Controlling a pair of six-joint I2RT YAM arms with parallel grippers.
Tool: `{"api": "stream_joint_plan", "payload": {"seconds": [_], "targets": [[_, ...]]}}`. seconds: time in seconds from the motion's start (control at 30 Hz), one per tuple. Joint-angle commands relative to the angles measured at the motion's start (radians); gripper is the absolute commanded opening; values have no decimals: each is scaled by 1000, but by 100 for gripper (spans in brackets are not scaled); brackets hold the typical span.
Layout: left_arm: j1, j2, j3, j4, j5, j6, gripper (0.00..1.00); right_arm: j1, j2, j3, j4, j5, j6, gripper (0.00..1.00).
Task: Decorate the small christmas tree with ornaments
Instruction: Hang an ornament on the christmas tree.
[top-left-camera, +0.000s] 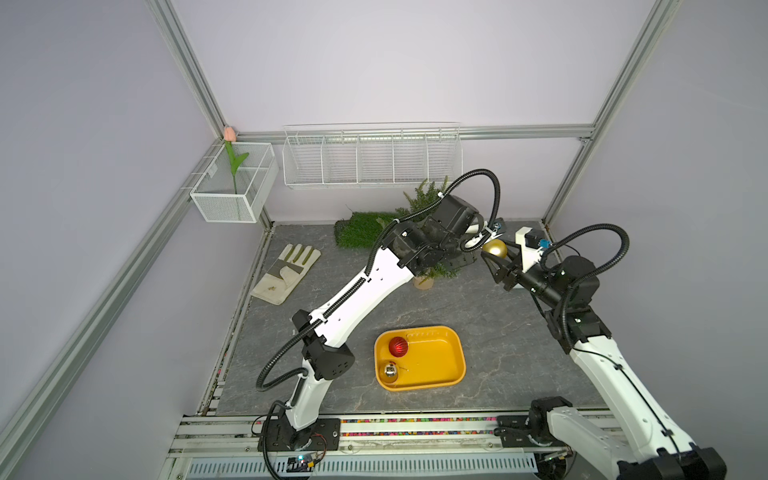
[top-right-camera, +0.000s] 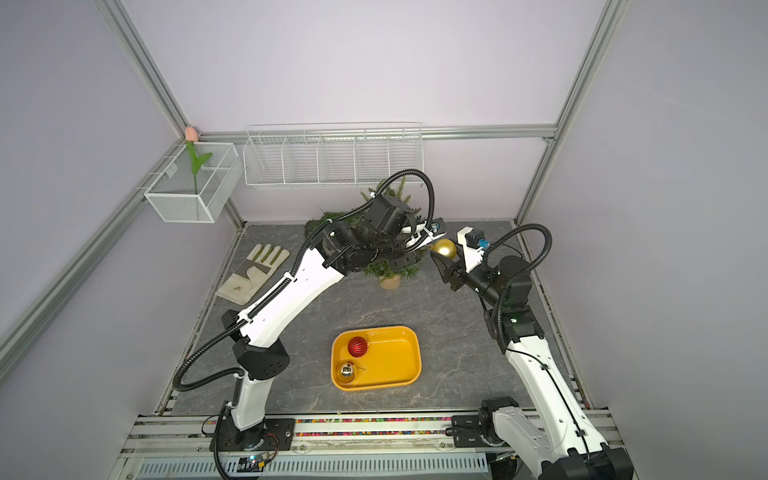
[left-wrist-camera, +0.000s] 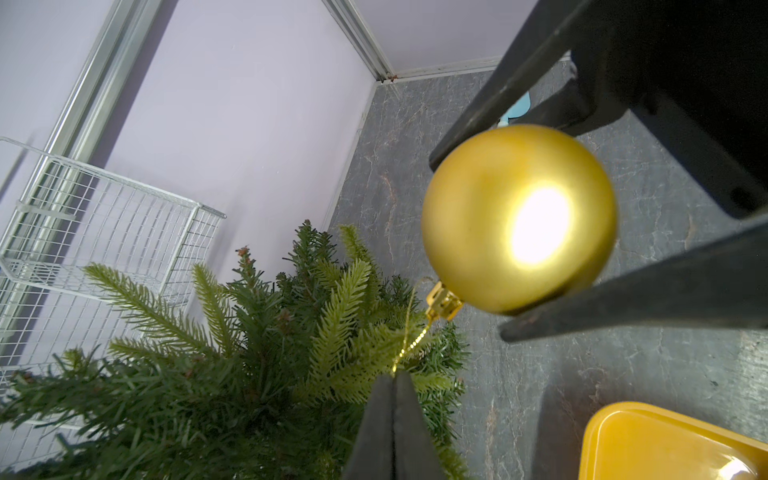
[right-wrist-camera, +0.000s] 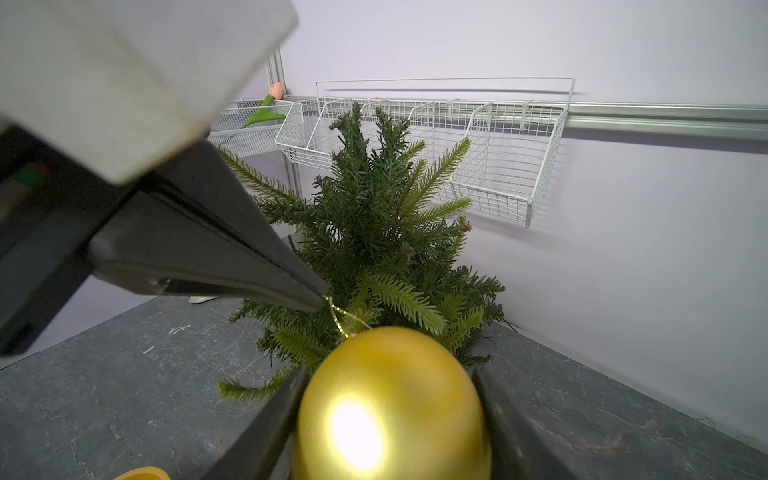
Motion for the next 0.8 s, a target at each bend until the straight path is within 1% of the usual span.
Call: {"api": "stream_joint_plan", "payload": {"seconds": [0.0,0.53,0.77], "targets": [[-4,28,23,-32,-20,24,0,1,13,-8,22,-21,4,34],[-4,29,-5,-18,-90,26,0,1,55,-3,31,-46,9,34],[-4,10,-30,-14,-90,21,0,2,68,2,38,-60,16,34]]}}
